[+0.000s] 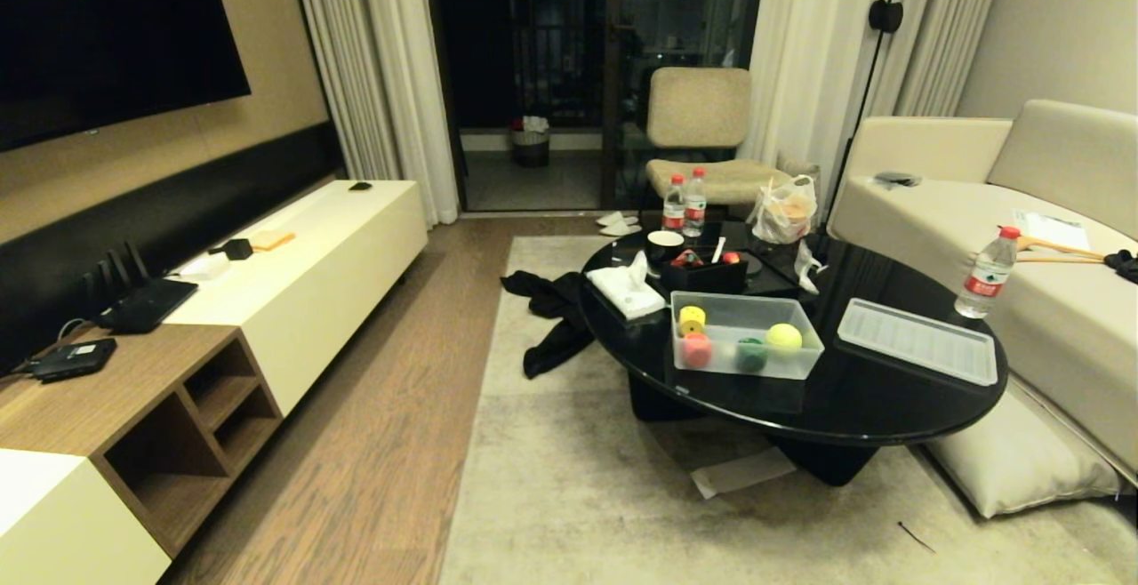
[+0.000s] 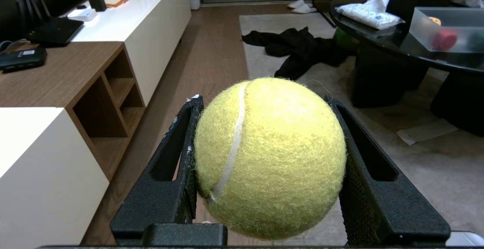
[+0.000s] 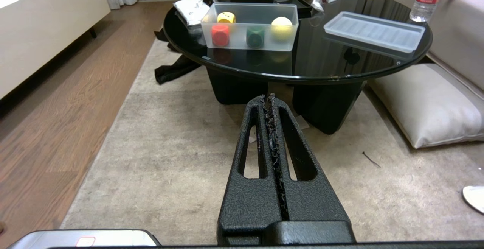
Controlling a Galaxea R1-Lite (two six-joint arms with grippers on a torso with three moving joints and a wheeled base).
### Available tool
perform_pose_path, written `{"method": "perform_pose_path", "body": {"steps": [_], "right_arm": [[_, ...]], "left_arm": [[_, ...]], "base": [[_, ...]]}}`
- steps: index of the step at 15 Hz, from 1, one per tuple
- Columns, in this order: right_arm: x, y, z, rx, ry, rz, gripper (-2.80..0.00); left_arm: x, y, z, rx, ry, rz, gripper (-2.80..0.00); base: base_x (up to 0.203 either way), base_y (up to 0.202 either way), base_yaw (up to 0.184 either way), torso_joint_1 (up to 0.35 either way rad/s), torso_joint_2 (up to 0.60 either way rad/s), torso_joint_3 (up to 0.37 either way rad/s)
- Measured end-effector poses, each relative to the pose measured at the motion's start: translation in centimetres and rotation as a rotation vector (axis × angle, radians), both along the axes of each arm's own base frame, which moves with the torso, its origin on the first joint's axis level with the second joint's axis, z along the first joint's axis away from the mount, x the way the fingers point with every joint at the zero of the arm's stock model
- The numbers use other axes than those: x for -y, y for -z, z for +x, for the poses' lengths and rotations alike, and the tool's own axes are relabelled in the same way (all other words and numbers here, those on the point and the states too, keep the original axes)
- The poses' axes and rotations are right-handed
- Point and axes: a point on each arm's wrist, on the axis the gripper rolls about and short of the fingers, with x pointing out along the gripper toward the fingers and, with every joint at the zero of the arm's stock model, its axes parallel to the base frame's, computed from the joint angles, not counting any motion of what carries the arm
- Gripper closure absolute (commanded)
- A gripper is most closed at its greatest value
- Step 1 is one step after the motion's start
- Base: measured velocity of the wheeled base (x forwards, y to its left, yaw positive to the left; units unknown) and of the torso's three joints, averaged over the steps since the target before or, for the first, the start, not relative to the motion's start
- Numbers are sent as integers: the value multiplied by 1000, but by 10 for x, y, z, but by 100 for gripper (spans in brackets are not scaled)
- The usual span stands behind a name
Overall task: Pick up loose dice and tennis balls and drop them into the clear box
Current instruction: Put the ball in the box
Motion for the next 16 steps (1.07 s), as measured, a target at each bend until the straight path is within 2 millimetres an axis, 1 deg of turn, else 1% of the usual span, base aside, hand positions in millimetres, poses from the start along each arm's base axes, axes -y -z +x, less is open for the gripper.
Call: {"method": "perform_pose_path", "body": {"steps": [16], "right_arm": [[0, 0, 0, 1, -1, -6, 0]], "left_arm": [[0, 0, 0, 0, -1, 2, 0]], "base": [[0, 0, 0, 0, 0, 0]]}}
